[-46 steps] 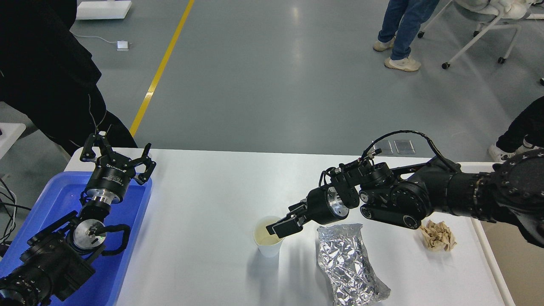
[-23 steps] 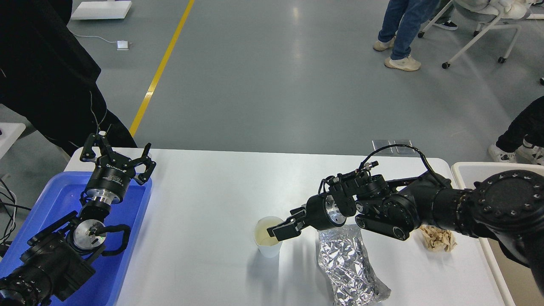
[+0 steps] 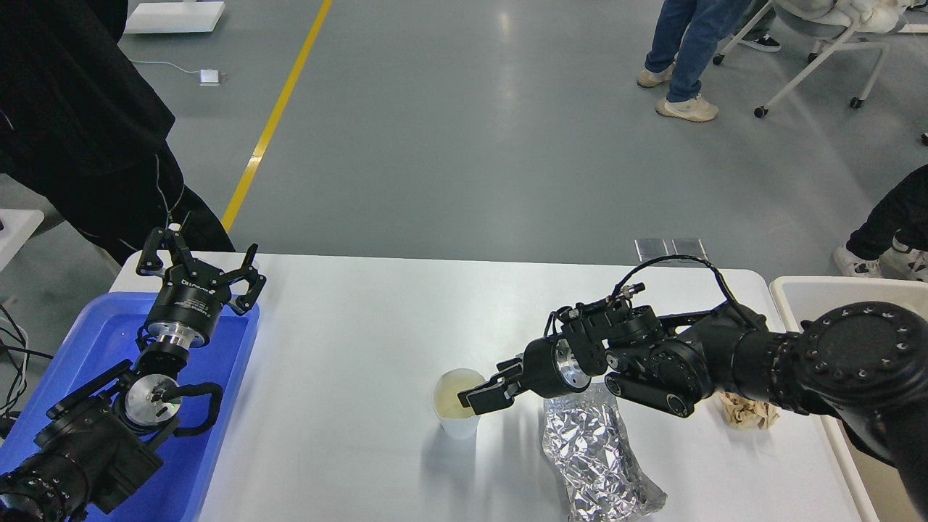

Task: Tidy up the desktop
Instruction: 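Close the right gripper on the rim of the white paper cup, then lift the cup with the right gripper and carry it toward the bin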

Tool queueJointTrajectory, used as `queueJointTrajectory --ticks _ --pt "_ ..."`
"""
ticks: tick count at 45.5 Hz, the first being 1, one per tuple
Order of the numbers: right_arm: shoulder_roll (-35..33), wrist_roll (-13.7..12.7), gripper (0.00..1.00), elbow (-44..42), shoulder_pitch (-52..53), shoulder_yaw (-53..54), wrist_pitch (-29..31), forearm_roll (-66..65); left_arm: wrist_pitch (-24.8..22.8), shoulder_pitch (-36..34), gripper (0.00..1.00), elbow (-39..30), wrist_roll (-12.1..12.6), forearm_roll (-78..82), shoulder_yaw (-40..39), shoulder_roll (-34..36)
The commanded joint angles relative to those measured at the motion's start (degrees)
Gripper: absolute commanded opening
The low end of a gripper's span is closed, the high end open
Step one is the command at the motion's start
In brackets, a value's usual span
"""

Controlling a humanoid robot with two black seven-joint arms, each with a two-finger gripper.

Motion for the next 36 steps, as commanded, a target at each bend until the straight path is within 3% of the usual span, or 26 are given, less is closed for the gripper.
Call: queueJointTrajectory --ticks 1,8,21,36 --pt "0.1 0.1 0.88 -1.3 -0.8 -0.8 -0.1 0.0 0.0 0.0 1.00 0.0 0.0 0.0 0.0 0.0" --pt "0.1 0.3 0.67 -1.3 -0.7 -2.0 -1.2 -0.1 0.0 0.0 1.00 0.0 0.0 0.0 0.0 0.0" --pt "0.1 0.5 0.02 -1.2 -0.5 -2.8 -1.7 -0.4 0.0 0.0 1.00 0.0 0.0 0.0 0.0 0.0" --pt "0.1 2.0 0.00 -1.3 1.1 -2.3 -1.8 0.0 0.0 0.0 1.00 0.0 0.0 0.0 0.0 0.0"
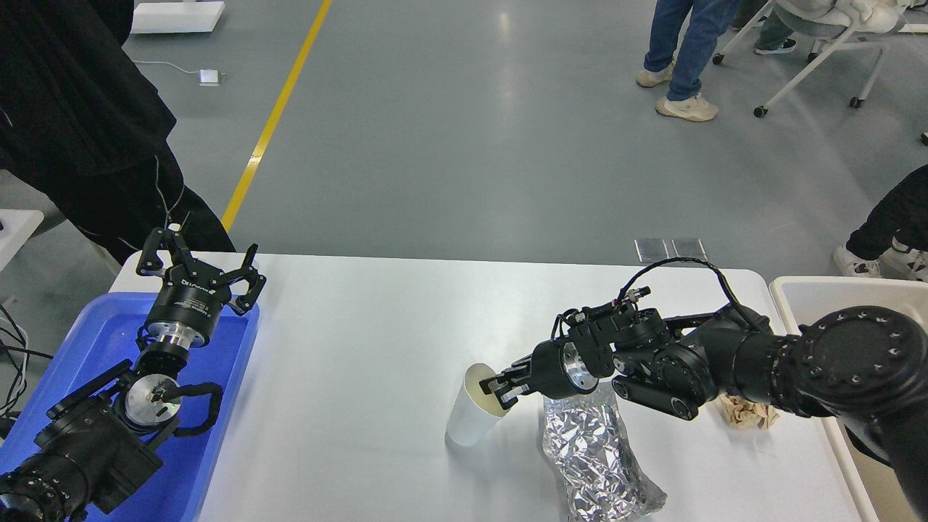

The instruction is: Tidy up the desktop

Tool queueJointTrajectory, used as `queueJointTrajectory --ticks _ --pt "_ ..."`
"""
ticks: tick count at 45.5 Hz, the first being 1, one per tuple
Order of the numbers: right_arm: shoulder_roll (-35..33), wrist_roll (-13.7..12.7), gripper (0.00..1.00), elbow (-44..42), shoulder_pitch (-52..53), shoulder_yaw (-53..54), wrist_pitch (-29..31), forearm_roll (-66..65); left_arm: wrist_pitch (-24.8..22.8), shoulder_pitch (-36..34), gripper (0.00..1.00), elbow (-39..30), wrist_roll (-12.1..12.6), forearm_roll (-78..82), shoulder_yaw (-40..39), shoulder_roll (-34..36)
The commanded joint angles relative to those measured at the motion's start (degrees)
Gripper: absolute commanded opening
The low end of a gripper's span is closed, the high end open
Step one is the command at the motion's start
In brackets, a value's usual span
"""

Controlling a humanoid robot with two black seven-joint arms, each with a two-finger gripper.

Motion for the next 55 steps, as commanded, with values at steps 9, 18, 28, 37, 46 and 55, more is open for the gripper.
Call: queueJointTrajectory --ticks 9,18,28,37,46,55 --pt "-1.1 3.4 0.00 0.2 3.4 1.1 -0.1 3.7 -0.1 0.0 1.00 0.0 0.0 0.0 0.0 0.0" --pt "-6.1 5.3 0.00 1.8 7.1 1.0 1.0 13.1 0.0 0.0 1.00 0.0 0.0 0.0 0.0 0.0" --pt "-12.6 9.0 0.00 3.7 9.7 6.7 3.3 18.4 0.0 0.0 1.00 0.0 0.0 0.0 0.0 0.0" --pt "-18.1 9.0 0.00 3.7 13.0 18.7 8.7 23.6 -0.1 0.0 1.00 0.0 0.0 0.0 0.0 0.0" --pt "-22.6 9.0 0.00 2.5 15.9 20.5 11.6 29.7 -0.1 0.0 1.00 0.0 0.0 0.0 0.0 0.0" --pt "-24.4 8.6 0.00 -2.4 16.1 20.8 11.7 35.8 0.0 0.0 1.00 0.0 0.0 0.0 0.0 0.0"
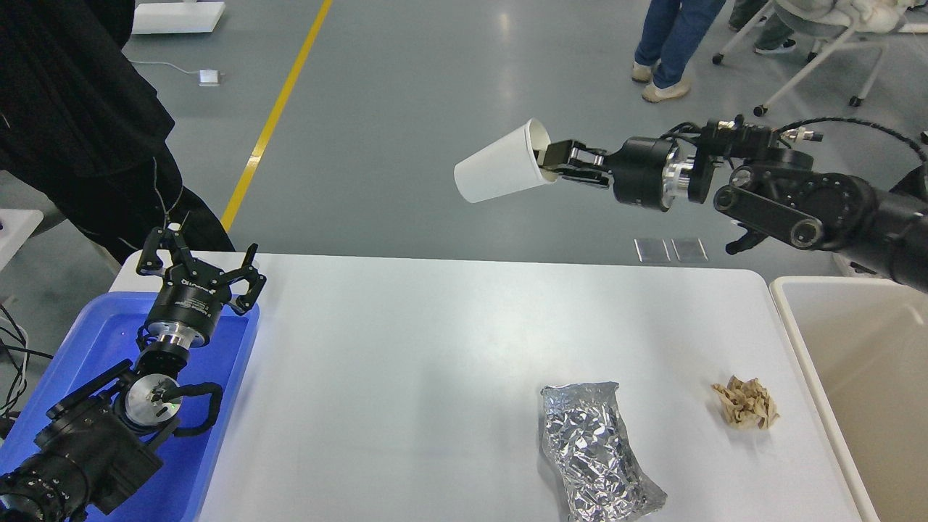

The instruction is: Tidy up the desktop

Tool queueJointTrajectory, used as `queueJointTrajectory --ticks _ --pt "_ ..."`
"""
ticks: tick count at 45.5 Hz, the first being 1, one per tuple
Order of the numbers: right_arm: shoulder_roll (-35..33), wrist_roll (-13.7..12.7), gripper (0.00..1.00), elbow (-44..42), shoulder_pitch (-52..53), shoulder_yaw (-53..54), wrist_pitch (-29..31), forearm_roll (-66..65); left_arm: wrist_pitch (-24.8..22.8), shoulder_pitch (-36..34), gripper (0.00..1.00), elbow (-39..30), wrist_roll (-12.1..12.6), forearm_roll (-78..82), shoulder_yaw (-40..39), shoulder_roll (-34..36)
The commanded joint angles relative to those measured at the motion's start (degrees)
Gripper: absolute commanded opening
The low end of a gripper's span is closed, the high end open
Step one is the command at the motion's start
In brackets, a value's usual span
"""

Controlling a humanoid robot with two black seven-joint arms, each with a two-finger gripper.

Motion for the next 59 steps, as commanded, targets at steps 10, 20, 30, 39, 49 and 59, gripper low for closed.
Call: queueJointTrajectory --ticks 10,20,30,39,49,59 --pt "-4.3 -0.7 0.00 -13.4 0.2 1.0 2.9 19.0 0.0 0.0 1.00 0.0 0.0 0.0 0.0 0.0" --pt "-4.4 -3.5 0.00 -28.7 -5.7 0.9 3.0 20.2 0.0 0.0 1.00 0.0 0.0 0.0 0.0 0.0" --pt "-4.7 -9.1 0.00 -43.9 -12.6 1.1 3.1 19.8 0.0 0.0 1.00 0.0 0.0 0.0 0.0 0.0" --pt "-7.3 -16.6 0.00 -47.6 -18.2 2.0 1.9 20.2 0.0 0.0 1.00 0.0 0.0 0.0 0.0 0.0" --pt "-8.0 -25.5 0.00 -49.1 -25.0 3.7 -2.9 20.6 0.0 0.0 1.00 0.0 0.0 0.0 0.0 0.0" --pt "-7.8 -38.0 0.00 -49.1 -30.4 9.0 -5.6 20.6 0.0 0.0 1.00 0.0 0.0 0.0 0.0 0.0"
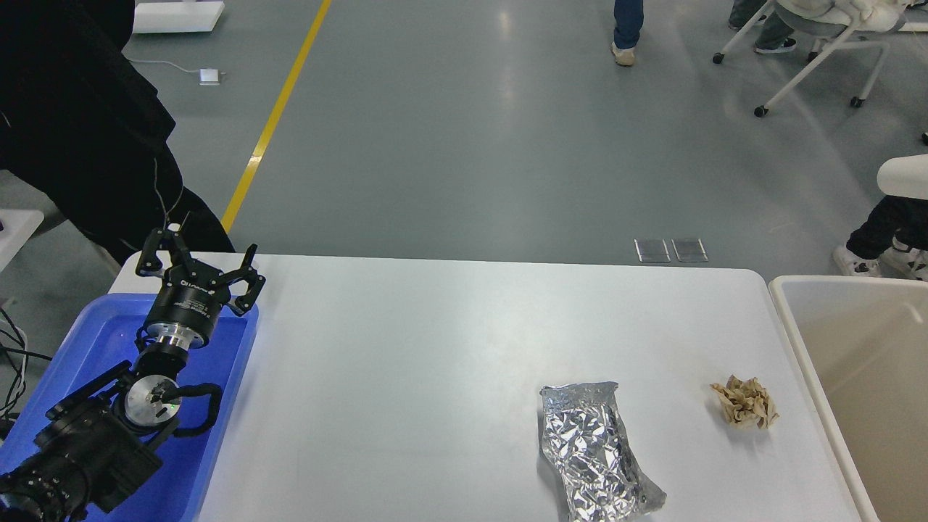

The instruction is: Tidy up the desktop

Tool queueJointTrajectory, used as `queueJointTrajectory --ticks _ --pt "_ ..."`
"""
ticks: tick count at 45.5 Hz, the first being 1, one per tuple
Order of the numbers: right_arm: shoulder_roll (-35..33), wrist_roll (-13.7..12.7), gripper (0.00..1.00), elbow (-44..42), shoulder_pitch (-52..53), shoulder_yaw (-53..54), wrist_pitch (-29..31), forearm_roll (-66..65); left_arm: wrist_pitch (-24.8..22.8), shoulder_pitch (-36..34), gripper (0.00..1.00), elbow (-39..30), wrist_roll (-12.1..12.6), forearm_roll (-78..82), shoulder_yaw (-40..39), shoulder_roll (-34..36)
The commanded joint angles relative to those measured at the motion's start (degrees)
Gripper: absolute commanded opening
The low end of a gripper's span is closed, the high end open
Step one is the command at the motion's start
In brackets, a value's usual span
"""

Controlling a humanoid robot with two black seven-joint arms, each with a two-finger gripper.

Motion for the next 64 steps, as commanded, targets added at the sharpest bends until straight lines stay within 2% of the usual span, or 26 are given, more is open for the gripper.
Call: queueJointTrajectory --ticks 1,7,12,21,33,46,53,57,62,64 --pt "-0.2 -13.1 0.00 -1.2 -6.4 4.6 -2.8 0.1 0.1 0.0 1.00 0.0 0.0 0.0 0.0 0.0" --pt "-0.1 -18.7 0.00 -1.2 -8.0 4.3 -4.5 -0.5 0.1 0.0 1.00 0.0 0.0 0.0 0.0 0.0" --pt "0.2 -20.9 0.00 -1.2 -9.3 4.1 -7.6 -0.8 0.0 0.0 1.00 0.1 0.0 0.0 0.0 0.0" --pt "2.8 -20.9 0.00 -0.9 -14.4 4.1 -8.4 0.0 0.0 0.0 1.00 0.0 0.0 0.0 0.0 0.0" --pt "11.5 -20.2 0.00 -0.6 -22.4 4.9 -10.3 0.7 0.0 0.0 1.00 0.0 0.0 0.0 0.0 0.0" --pt "12.3 -20.2 0.00 -0.6 -23.1 4.9 -10.8 1.2 0.0 0.0 1.00 0.0 0.0 0.0 0.0 0.0" --pt "12.1 -20.2 0.00 -0.9 -22.7 4.8 -13.3 1.2 0.0 0.0 1.00 0.0 0.0 0.0 0.0 0.0" --pt "11.8 -20.2 0.29 -0.9 -22.6 4.3 -15.4 1.1 0.0 0.0 1.00 0.1 0.0 0.0 0.0 0.0" --pt "11.1 -20.2 0.72 -0.8 -22.4 4.4 -16.3 1.1 0.0 0.0 1.00 0.0 0.0 0.0 0.0 0.0" --pt "10.9 -20.2 0.85 -0.8 -22.1 4.7 -16.4 1.1 0.0 0.0 1.00 0.0 0.0 0.0 0.0 0.0"
